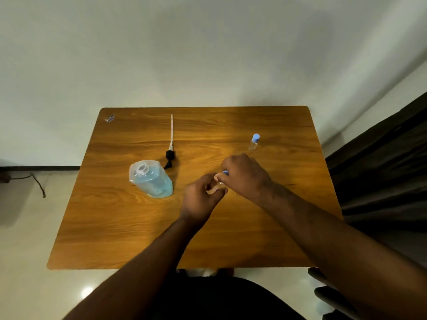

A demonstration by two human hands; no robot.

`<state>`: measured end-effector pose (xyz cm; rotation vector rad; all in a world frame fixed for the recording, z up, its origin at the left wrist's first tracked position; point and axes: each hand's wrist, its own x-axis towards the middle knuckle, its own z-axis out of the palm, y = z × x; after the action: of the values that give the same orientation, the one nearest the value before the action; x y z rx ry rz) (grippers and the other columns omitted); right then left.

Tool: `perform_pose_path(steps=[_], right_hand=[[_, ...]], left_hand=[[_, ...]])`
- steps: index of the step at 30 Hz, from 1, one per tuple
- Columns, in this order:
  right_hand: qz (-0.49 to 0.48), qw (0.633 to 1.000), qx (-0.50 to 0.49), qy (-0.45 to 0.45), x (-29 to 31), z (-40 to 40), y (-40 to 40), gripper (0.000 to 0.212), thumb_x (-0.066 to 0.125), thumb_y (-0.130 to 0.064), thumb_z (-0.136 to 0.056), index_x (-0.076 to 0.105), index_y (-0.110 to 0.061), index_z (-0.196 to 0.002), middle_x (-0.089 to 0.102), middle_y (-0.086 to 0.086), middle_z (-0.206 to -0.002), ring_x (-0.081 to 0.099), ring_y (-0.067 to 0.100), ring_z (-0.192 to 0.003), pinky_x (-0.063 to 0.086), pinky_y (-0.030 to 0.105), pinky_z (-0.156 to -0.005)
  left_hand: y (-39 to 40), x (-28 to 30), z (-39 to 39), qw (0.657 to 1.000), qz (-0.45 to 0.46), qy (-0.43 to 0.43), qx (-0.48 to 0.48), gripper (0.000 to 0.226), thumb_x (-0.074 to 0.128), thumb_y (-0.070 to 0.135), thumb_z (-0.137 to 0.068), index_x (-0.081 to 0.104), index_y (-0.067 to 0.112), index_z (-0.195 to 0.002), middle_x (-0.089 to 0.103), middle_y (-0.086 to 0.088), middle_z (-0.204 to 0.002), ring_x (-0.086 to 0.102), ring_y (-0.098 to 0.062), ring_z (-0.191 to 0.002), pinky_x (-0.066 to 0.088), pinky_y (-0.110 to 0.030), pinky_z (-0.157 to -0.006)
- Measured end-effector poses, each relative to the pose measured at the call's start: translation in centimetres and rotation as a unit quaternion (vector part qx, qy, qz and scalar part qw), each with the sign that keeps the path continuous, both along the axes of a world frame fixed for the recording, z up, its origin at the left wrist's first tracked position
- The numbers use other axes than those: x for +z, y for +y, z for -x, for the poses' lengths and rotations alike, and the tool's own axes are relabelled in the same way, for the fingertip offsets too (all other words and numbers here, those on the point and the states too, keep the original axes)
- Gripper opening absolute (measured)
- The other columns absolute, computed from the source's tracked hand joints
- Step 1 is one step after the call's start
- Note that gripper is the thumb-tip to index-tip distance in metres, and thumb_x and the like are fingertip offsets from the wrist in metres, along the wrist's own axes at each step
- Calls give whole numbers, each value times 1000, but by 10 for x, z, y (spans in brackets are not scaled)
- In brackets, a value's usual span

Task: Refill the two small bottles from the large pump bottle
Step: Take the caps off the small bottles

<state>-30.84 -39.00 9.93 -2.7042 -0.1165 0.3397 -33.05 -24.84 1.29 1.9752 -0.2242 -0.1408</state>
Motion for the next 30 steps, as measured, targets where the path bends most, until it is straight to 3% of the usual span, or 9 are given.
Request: perform_pose_path(steps=[5,9,13,15,19,22,25,27,30], right_hand=[[-79,990,114,31,13,10,7,18,64,-4,-81,71,-15,-93,69,1,-92,62,15,-85,50,32,-70],[-132,987,66,58,24,9,20,63,81,-33,-68,56,-28,-125,57,-10,-120,49,3,-102,45,24,-80],[-70,997,-11,-10,29,14,48,29,68,-52,-77,61,-25,-83,57,-13,-74,52,4,-65,37,26,-56],[-81,997,7,4,32,18,54,16,70,-31,-81,66,-25,-95,64,-11,-91,55,4,-78,42,28,-64],[-68,997,13,31,39,26,56,76,78,-32,-72,40,-35,-138,48,-12,-135,46,4,-112,40,24,-79],[-1,999,-30,-21,35,26,64,47,68,-54,-76,60,-24,-111,63,-7,-102,60,15,-93,47,29,-69],[-31,999,22,-32,35,27,55,12,66,-24,-84,64,-26,-95,65,-4,-97,60,15,-90,52,34,-72],[-41,997,60,-11,37,27,45,32,67,-14,-81,63,-30,-109,61,-5,-117,56,14,-105,51,36,-83],[-22,999,44,0,37,23,38,53,74,-36,-76,54,-28,-125,56,-5,-130,53,14,-112,46,30,-81]], left_hand=[[28,9,4,995,71,54,-43,20,82,15,-75,74,17,-93,75,9,-81,71,-8,-76,56,-23,-66],[50,19,-1,994,82,38,-67,25,81,21,-77,73,22,-100,74,15,-81,69,-1,-74,52,-14,-61],[70,27,-5,996,53,-5,-78,32,81,20,-76,65,45,-90,63,25,-68,56,6,-59,42,-10,-54],[75,28,-7,994,62,-11,-90,38,80,22,-76,65,53,-92,69,22,-77,61,4,-67,52,-19,-59],[79,22,-1,992,84,20,-87,36,80,27,-75,68,45,-103,74,12,-90,69,-7,-83,60,-38,-74],[76,25,0,994,73,10,-74,34,81,22,-75,69,40,-101,73,7,-86,69,-12,-79,60,-43,-70],[64,29,-1,996,61,13,-61,28,83,20,-73,71,27,-98,74,3,-83,70,-13,-78,59,-34,-70],[59,33,0,997,57,23,-55,28,84,19,-72,71,25,-96,74,6,-85,69,-7,-80,56,-23,-70],[54,34,0,996,51,31,-66,27,82,17,-74,71,23,-98,74,9,-89,69,-4,-85,56,-22,-75]])
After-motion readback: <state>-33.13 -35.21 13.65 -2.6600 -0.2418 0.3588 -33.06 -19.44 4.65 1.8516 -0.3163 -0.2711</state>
